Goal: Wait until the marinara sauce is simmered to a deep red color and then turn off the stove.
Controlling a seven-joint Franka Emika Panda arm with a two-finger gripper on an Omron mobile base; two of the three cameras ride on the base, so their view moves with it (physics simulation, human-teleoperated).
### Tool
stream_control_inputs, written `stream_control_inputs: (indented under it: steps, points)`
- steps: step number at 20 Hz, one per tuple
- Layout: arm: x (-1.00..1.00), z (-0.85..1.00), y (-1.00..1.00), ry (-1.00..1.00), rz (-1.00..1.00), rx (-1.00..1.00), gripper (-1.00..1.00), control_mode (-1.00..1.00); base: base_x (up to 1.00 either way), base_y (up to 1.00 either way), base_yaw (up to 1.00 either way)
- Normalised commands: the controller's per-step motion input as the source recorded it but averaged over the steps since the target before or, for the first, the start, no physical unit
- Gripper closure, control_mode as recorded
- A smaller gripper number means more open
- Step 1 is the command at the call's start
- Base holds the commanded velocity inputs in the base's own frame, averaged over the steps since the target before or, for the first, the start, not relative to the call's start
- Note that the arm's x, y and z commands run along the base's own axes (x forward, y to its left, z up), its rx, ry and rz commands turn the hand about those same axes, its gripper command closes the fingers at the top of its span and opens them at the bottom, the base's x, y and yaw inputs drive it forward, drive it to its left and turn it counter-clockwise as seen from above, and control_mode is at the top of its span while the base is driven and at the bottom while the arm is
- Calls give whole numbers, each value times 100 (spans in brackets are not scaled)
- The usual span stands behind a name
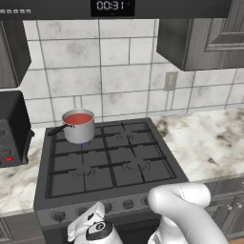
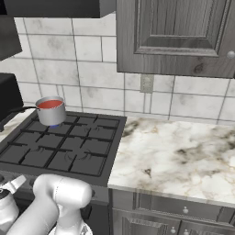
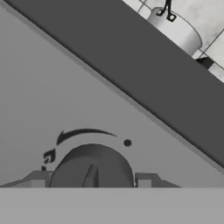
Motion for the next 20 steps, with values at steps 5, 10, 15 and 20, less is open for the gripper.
stream_control_inputs:
  steps: [5,10,15,20]
  points:
    - [0,-3,-13,0,-11,35,100,-100,0,0,0]
    - [0,-2,-13,0,-11,35,100,-100,0,0,0]
    - [0,-2,-11,0,-11,34,100,-100,0,0,0]
    - [0,-3,-10,0,-11,32,100,-100,0,0,0]
